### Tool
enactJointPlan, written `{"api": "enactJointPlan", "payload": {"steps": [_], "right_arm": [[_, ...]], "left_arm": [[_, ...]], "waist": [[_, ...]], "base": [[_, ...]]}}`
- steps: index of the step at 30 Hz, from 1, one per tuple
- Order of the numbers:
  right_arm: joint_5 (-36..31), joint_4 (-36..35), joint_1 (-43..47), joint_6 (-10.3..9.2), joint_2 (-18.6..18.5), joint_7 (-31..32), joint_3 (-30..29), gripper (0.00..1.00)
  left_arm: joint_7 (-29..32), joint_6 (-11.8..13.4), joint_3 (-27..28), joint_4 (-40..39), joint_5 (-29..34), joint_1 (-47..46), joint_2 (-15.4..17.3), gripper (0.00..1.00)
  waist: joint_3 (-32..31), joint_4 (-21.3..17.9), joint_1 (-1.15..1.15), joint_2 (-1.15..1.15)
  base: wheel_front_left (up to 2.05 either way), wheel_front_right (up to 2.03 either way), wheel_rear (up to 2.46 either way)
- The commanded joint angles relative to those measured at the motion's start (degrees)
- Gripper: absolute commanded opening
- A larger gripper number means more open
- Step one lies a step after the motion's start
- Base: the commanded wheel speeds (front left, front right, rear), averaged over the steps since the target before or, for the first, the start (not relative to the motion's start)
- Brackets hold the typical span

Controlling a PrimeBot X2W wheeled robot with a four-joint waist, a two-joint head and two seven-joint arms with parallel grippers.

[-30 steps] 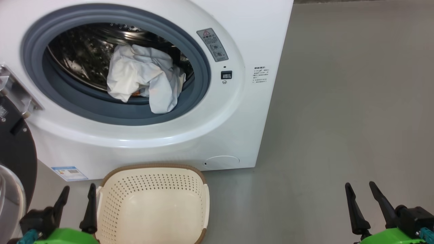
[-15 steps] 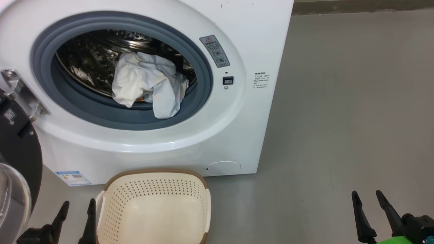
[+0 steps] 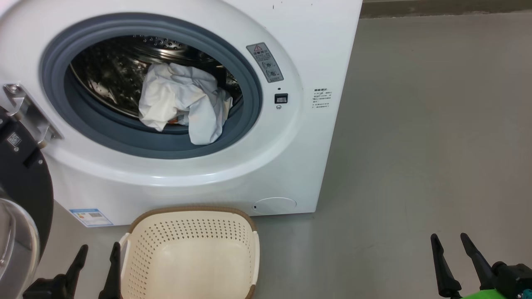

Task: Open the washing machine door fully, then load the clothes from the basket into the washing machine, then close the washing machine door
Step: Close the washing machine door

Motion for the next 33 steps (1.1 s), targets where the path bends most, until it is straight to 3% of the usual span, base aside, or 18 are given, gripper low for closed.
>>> {"api": "enactJointPlan", "payload": {"steps": [1,22,33], "right_arm": [[0.12,-1.38,-0.23,0.09,-0.7,-0.68,1.17,1.0],[0.32,-1.31,0.15,0.09,-0.79,-0.68,1.49,1.0],[0.26,-1.52,-0.02,0.09,-0.56,-0.68,1.46,1.0]], "left_arm": [[-0.36,-0.14,2.05,-1.48,0.07,-1.49,1.07,1.0],[-0.36,-0.14,2.29,-1.96,0.31,-0.47,0.86,1.0],[-0.36,-0.14,2.16,-2.1,0.82,-0.7,0.85,1.0]], "waist": [[-0.04,0.0,0.0,0.0],[-0.5,0.27,0.0,0.0],[-0.26,0.61,0.0,0.0]], "base": [[0.0,0.0,0.0],[-1.03,1.03,0.0],[-0.18,0.18,0.0]]}}
